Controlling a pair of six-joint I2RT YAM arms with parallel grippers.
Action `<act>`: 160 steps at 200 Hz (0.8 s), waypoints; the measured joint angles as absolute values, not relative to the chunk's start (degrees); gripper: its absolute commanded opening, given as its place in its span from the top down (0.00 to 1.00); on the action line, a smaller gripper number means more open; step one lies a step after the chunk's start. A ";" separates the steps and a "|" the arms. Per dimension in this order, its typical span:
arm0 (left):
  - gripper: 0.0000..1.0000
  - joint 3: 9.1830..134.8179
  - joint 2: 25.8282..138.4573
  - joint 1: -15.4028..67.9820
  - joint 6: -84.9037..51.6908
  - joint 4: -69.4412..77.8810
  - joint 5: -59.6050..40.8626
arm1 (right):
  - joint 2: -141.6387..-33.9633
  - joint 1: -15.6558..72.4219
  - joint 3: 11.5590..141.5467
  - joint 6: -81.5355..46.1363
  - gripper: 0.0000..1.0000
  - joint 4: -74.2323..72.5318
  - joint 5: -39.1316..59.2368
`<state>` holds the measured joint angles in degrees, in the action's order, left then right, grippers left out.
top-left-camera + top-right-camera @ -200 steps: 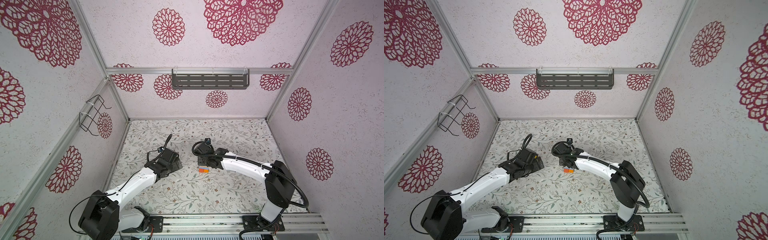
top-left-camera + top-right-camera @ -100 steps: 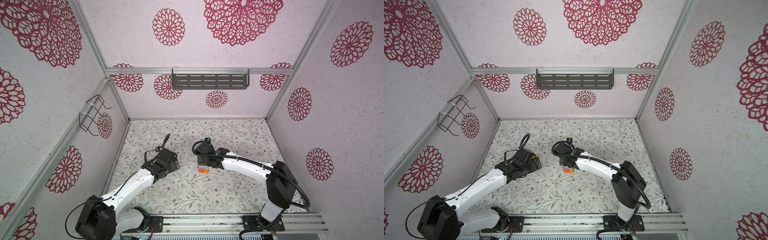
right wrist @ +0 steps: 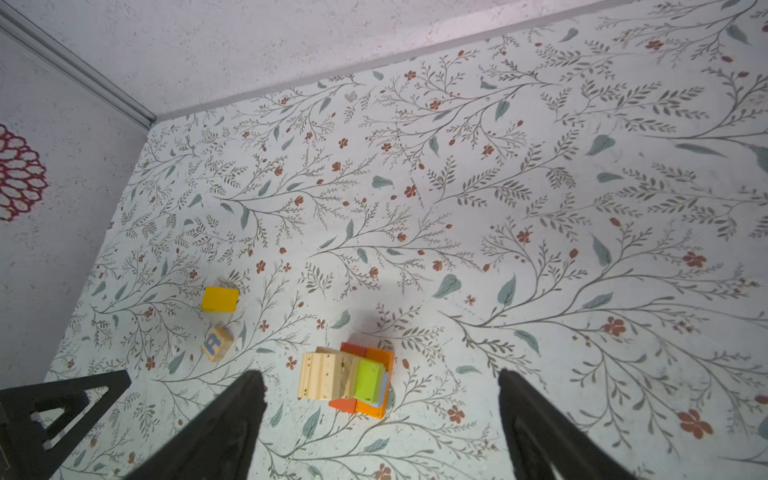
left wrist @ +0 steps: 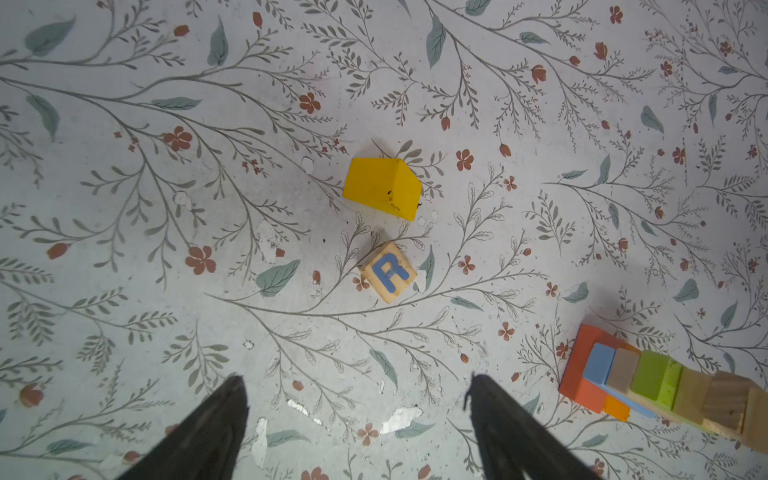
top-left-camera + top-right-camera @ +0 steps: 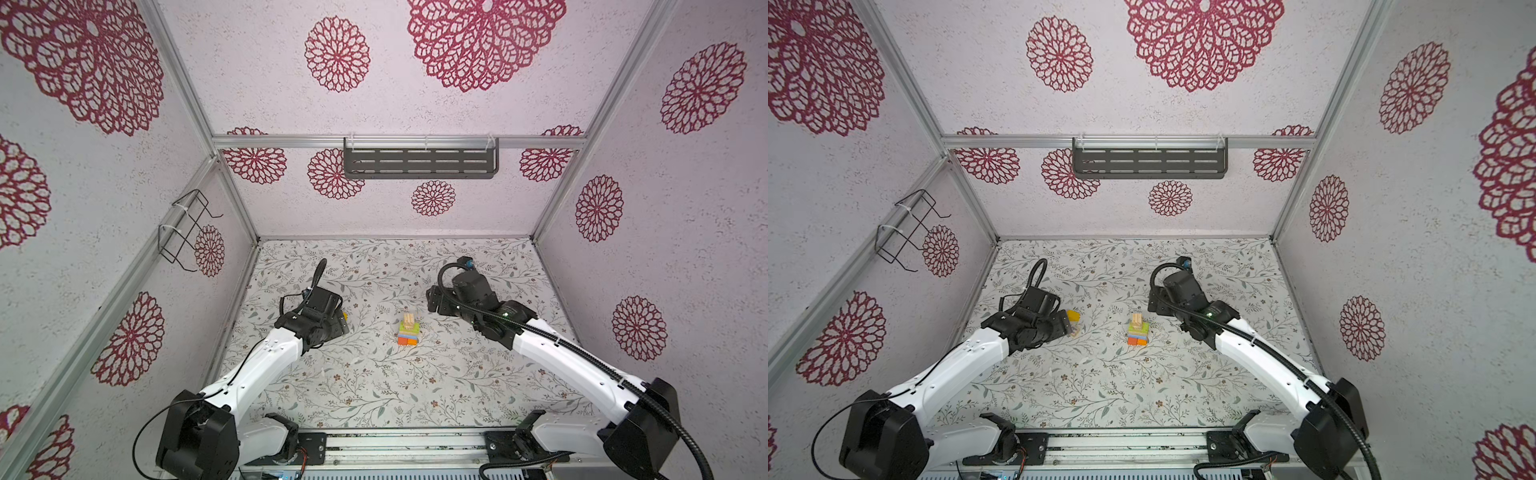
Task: Build the wood block tower
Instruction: 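Open the right gripper and draw back while the left gripper moves toward the 'R' cube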
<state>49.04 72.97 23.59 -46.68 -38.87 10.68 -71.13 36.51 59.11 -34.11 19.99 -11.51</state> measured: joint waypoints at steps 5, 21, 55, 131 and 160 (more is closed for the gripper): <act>0.27 49.06 73.56 23.57 -46.70 -38.92 10.48 | -70.89 35.46 58.39 -33.56 0.01 19.44 -10.70; 0.35 49.25 75.79 23.57 -47.16 -39.05 9.72 | -70.81 32.60 56.47 -32.45 0.01 17.82 -8.60; 0.42 49.36 80.68 23.64 -48.18 -38.57 9.45 | -71.18 28.62 53.41 -30.72 0.01 15.55 -4.14; 0.43 51.75 87.94 23.73 -46.46 -34.57 9.72 | -74.24 24.67 51.11 -27.83 0.01 11.07 0.56; 0.38 53.41 90.94 23.73 -46.52 -33.63 9.80 | -75.05 23.46 50.92 -27.29 0.01 10.22 1.69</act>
